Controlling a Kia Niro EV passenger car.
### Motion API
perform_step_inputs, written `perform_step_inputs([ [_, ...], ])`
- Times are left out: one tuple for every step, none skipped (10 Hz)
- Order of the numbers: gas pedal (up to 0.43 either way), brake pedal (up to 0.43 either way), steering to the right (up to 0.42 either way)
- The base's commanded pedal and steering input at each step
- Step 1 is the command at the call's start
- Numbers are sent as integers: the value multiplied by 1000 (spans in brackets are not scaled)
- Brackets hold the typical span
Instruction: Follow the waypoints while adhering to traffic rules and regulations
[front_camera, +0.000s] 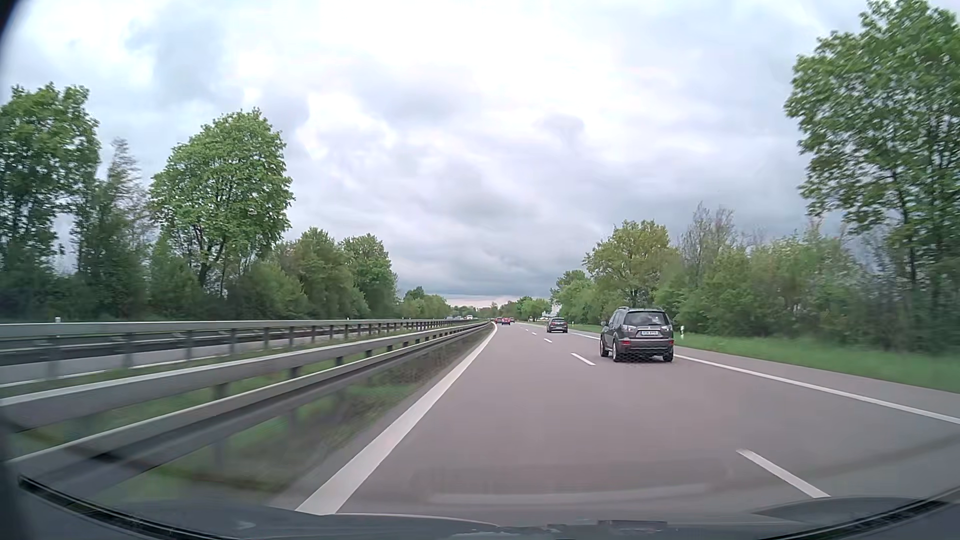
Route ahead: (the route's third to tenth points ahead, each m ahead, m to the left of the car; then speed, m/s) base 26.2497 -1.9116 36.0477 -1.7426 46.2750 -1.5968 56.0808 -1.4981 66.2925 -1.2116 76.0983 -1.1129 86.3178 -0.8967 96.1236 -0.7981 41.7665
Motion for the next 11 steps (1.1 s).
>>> perform_step_inputs([
  [622, 12, -2],
  [598, 12, -2],
  [591, 12, -2],
  [559, 12, -2],
  [512, 12, -2],
  [461, 12, -2],
  [409, 12, -2],
  [378, 12, -2],
  [350, 12, -2],
  [331, 12, -2],
  [280, 12, -2],
])
